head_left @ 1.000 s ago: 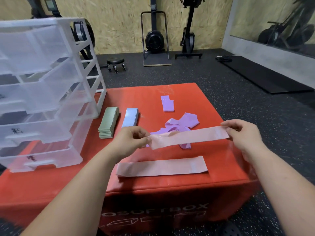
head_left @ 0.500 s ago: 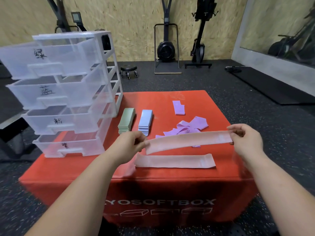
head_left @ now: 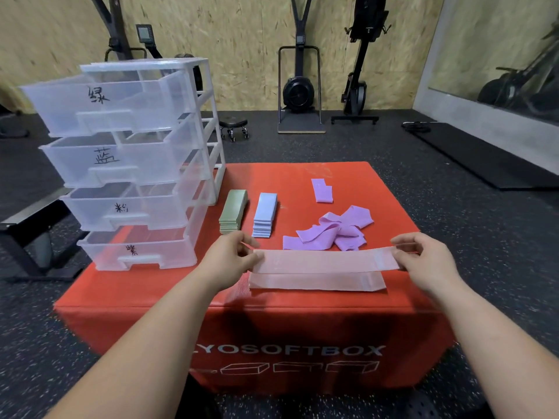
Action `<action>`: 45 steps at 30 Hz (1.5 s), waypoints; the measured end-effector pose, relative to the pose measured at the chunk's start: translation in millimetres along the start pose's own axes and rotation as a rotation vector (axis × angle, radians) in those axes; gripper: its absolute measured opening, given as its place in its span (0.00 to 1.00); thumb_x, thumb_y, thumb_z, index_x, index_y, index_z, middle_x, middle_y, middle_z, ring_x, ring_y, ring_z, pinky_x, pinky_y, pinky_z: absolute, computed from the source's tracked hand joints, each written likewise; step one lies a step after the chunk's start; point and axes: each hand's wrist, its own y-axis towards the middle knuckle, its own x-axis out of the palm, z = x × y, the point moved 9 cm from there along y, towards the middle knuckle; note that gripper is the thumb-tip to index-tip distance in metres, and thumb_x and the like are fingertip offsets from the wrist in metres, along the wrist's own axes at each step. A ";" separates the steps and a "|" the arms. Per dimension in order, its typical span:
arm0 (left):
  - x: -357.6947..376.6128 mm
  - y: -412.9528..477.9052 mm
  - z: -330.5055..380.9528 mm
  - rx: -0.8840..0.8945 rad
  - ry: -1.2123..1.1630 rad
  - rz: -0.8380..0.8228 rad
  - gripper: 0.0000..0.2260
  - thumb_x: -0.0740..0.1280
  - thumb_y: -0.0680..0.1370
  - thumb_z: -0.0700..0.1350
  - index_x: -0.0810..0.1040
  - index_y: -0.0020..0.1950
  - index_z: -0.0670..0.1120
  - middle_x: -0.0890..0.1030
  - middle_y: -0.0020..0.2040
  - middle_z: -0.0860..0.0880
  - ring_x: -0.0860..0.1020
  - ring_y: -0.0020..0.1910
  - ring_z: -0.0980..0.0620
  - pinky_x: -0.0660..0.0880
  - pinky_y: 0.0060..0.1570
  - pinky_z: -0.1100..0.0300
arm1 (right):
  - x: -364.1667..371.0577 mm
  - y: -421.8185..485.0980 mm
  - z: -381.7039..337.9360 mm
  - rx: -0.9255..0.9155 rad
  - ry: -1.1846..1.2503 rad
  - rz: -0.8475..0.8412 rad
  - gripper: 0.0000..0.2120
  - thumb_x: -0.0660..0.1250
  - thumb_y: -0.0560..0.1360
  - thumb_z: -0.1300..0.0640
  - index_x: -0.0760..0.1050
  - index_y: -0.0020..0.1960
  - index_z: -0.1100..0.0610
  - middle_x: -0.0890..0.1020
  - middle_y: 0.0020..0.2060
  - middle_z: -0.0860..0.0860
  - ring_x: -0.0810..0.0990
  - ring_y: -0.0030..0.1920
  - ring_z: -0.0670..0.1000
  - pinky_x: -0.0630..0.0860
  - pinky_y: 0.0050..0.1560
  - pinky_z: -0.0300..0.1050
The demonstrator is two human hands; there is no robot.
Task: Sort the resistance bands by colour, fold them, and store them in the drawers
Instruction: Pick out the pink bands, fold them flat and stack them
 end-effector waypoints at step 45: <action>49.0 17.3 -12.4 0.231 0.639 -0.280 0.27 0.80 0.71 0.55 0.78 0.68 0.58 0.79 0.62 0.58 0.76 0.61 0.54 0.76 0.61 0.51 | 74.6 3.7 19.6 -0.396 -0.758 -0.670 0.25 0.80 0.67 0.49 0.78 0.62 0.37 0.76 0.60 0.34 0.76 0.61 0.41 0.73 0.65 0.45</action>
